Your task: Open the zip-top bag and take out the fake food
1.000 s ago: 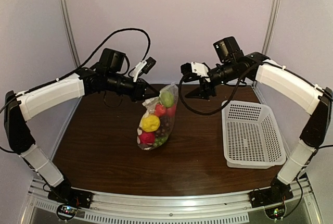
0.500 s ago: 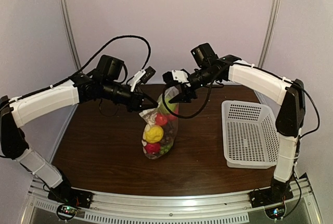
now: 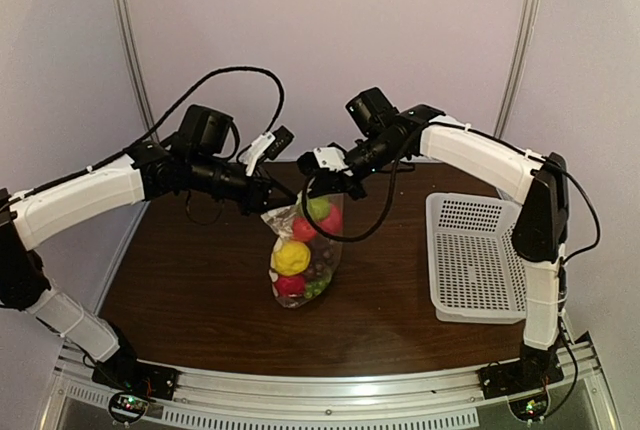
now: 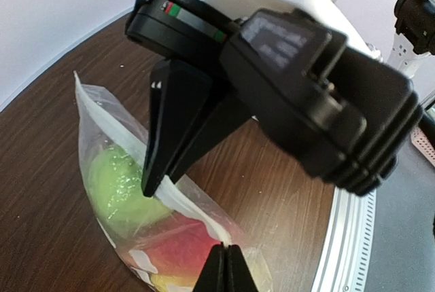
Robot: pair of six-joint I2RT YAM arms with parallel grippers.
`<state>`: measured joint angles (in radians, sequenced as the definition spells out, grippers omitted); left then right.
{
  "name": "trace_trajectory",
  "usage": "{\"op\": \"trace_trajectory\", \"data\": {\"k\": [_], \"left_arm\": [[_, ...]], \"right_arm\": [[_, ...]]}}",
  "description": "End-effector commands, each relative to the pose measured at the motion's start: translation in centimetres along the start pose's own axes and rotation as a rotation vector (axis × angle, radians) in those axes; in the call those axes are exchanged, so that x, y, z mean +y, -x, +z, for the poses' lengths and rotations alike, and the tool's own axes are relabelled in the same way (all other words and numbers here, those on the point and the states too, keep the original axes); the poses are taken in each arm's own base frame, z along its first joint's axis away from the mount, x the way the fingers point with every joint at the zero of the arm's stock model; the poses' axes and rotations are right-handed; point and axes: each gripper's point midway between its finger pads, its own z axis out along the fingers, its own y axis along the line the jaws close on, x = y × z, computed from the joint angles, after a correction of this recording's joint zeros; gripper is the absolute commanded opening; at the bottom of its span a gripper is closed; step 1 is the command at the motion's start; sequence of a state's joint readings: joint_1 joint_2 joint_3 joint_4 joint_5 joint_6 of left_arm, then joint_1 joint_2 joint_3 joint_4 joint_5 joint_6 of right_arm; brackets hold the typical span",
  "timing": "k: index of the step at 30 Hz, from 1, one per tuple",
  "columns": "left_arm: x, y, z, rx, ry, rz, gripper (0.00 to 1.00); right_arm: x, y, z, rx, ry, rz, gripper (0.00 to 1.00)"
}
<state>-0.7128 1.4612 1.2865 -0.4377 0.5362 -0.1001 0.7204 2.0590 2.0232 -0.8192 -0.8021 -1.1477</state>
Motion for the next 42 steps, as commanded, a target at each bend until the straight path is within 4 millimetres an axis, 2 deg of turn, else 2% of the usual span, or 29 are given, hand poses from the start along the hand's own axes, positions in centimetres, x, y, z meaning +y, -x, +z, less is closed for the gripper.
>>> {"op": "trace_trajectory", "data": {"k": [1, 2, 3, 5, 6, 7, 9, 12, 16, 20, 23, 27, 29, 32, 35, 37, 42], "left_arm": [[1.7, 2.6, -2.3, -0.112, 0.175, 0.067, 0.19], [2.1, 2.6, -2.8, -0.139, 0.212, 0.06, 0.34], [2.2, 2.7, -3.6, -0.187, 0.244, 0.058, 0.44], [1.9, 2.3, -5.1, -0.295, 0.266, 0.062, 0.59], [1.3, 2.6, -6.2, -0.384, 0.267, 0.084, 0.74], [0.8, 2.0, -6.8, -0.43, 0.259, 0.094, 0.78], [-0.3, 0.5, -7.7, -0.49, 0.226, 0.112, 0.8], [-2.0, -1.2, -7.6, -0.493, 0.134, 0.118, 0.79], [-3.5, -2.4, -6.4, -0.459, 0.083, 0.15, 0.77], [-3.6, -2.2, -5.9, -0.466, 0.079, 0.167, 0.74], [-4.0, -1.6, -5.6, -0.503, 0.043, 0.172, 0.76], [-4.1, -0.9, -4.2, -0.5, 0.005, 0.154, 0.75], [-3.6, -0.6, -3.7, -0.5, 0.018, 0.14, 0.7], [-3.2, -0.4, -3.1, -0.49, 0.027, 0.133, 0.55], [-2.9, -0.3, -3.3, -0.502, 0.048, 0.131, 0.42], [-2.8, -0.3, -3.6, -0.519, 0.061, 0.131, 0.29], [-2.2, 0.0, -4.2, -0.548, 0.106, 0.134, 0.2]], "right_arm": [[0.2, 2.4, -1.8, -0.036, 0.007, 0.022, 0.0], [0.2, 2.8, -2.4, -0.046, 0.003, 0.037, 0.0], [0.2, 3.0, -2.9, -0.055, -0.003, 0.056, 0.0], [0.0, 4.1, -4.4, -0.088, -0.021, 0.087, 0.0], [0.2, 4.2, -4.8, -0.1, -0.021, 0.109, 0.0], [0.4, 4.4, -5.3, -0.112, -0.027, 0.126, 0.0], [0.7, 4.6, -5.9, -0.123, -0.035, 0.161, 0.0], [0.4, 4.4, -6.2, -0.114, -0.07, 0.229, 0.0], [-0.2, 3.7, -6.4, -0.092, -0.111, 0.314, 0.0], [-0.1, 3.5, -6.5, -0.087, -0.12, 0.342, 0.0], [-0.4, 3.3, -6.5, -0.084, -0.144, 0.372, 0.0], [-0.4, 3.1, -6.6, -0.081, -0.149, 0.395, 0.0], [-0.1, 3.2, -6.7, -0.086, -0.141, 0.397, 0.0], [0.1, 3.2, -6.7, -0.088, -0.147, 0.397, 0.0], [0.3, 3.0, -6.7, -0.084, -0.146, 0.402, 0.0], [0.5, 2.9, -6.7, -0.085, -0.139, 0.402, 0.0], [0.9, 3.2, -6.7, -0.099, -0.121, 0.4, 0.0]]}}
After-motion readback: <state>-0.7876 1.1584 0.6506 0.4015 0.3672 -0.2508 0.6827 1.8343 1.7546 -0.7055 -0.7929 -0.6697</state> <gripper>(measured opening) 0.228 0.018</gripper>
